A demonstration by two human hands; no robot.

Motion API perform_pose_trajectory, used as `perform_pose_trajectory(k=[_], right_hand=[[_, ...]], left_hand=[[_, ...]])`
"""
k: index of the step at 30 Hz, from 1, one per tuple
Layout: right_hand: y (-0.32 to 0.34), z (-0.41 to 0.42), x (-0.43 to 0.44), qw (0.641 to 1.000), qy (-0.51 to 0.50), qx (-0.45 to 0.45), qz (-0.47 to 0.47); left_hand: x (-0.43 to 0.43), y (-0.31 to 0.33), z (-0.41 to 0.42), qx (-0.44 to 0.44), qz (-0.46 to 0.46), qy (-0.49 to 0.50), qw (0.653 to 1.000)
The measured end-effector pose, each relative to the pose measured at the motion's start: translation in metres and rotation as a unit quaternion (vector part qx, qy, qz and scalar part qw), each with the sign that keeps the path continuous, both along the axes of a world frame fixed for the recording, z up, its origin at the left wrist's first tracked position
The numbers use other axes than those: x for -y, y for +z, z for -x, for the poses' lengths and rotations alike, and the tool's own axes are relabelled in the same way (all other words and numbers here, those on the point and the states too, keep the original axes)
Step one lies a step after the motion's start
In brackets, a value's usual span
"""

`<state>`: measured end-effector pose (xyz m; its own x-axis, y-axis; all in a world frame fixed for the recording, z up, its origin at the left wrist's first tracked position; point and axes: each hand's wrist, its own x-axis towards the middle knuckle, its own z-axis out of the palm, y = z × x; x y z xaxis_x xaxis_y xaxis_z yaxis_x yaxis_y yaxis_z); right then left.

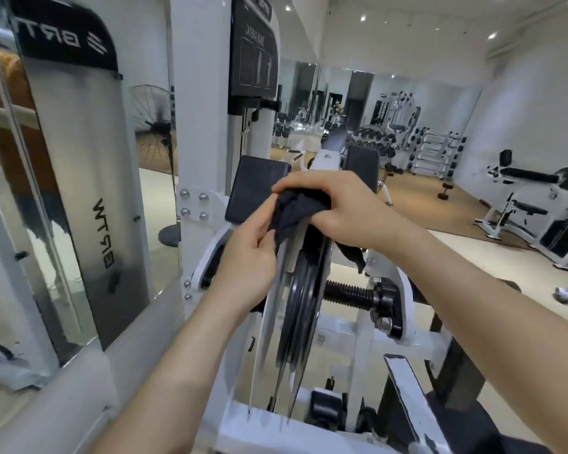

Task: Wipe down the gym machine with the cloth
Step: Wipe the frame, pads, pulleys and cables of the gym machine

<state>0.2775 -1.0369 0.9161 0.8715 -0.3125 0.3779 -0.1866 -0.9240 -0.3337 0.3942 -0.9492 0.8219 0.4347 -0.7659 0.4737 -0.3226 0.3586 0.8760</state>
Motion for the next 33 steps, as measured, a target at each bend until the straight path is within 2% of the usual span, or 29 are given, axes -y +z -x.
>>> perform_pose_trajectory(k=[2,5,8,11,12,13,16,18,20,21,23,24,25,26,27,28,30,31,32,33], right_hand=[[-0.009,0.005,-0.013,0.989,0.023,-0.096,0.113],[-0.026,0.016,-0.046,0.943,0.052,-0.195,0.264],[-0.052,0.013,-0.084,0.907,0.088,-0.221,0.346],[-0.101,0.003,-0.116,0.845,0.14,-0.325,0.4],[-0.109,0.003,-0.12,0.837,0.136,-0.348,0.399],[-0.11,0.002,-0.119,0.836,0.127,-0.352,0.402],[-0.091,-0.002,-0.103,0.849,0.102,-0.277,0.438],[-0.079,-0.003,-0.096,0.856,0.058,-0.233,0.458],[-0.07,-0.001,-0.087,0.865,0.0,-0.199,0.459],[-0.066,-0.001,-0.083,0.872,-0.032,-0.176,0.455],[-0.064,-0.001,-0.078,0.878,-0.077,-0.13,0.455],[-0.071,0.0,-0.08,0.874,-0.081,-0.113,0.466],[-0.083,0.002,-0.083,0.868,-0.07,-0.104,0.48],[-0.1,0.004,-0.09,0.864,-0.047,-0.107,0.49],[-0.119,0.008,-0.097,0.859,-0.019,-0.125,0.496],[-0.138,0.012,-0.103,0.852,0.008,-0.153,0.501],[-0.172,0.023,-0.113,0.831,0.039,-0.227,0.507],[-0.184,0.026,-0.114,0.818,0.051,-0.258,0.512],[-0.193,0.028,-0.112,0.804,0.066,-0.279,0.52],[-0.198,0.027,-0.11,0.795,0.082,-0.283,0.53]], left_hand=[[-0.018,-0.016,-0.001,0.01,0.001,-0.008,1.0],[-0.05,-0.06,0.006,-0.007,-0.005,-0.031,0.999],[-0.08,-0.112,0.017,-0.118,-0.058,-0.031,0.991],[-0.107,-0.154,0.023,-0.12,-0.145,-0.045,0.981],[-0.111,-0.156,0.022,-0.122,-0.156,-0.048,0.979],[-0.11,-0.152,0.021,-0.134,-0.148,-0.048,0.979],[-0.084,-0.128,0.011,-0.183,-0.08,-0.021,0.98],[-0.058,-0.103,0.005,-0.237,-0.046,-0.036,0.97],[-0.041,-0.085,0.008,-0.254,-0.016,-0.043,0.966],[-0.04,-0.083,0.012,-0.219,-0.01,-0.034,0.975],[-0.043,-0.096,0.021,-0.083,-0.015,0.043,0.995],[-0.048,-0.107,0.026,-0.049,-0.029,0.069,0.996],[-0.053,-0.118,0.033,-0.059,-0.038,0.067,0.995],[-0.06,-0.131,0.037,-0.076,-0.055,0.062,0.994],[-0.066,-0.143,0.04,-0.035,-0.099,0.08,0.991],[-0.075,-0.156,0.042,-0.009,-0.137,0.083,0.987],[-0.092,-0.176,0.044,-0.032,-0.184,0.079,0.979],[-0.1,-0.182,0.042,-0.012,-0.207,0.069,0.976],[-0.104,-0.183,0.039,-0.026,-0.234,0.055,0.97],[-0.104,-0.183,0.036,-0.079,-0.242,0.062,0.965]])
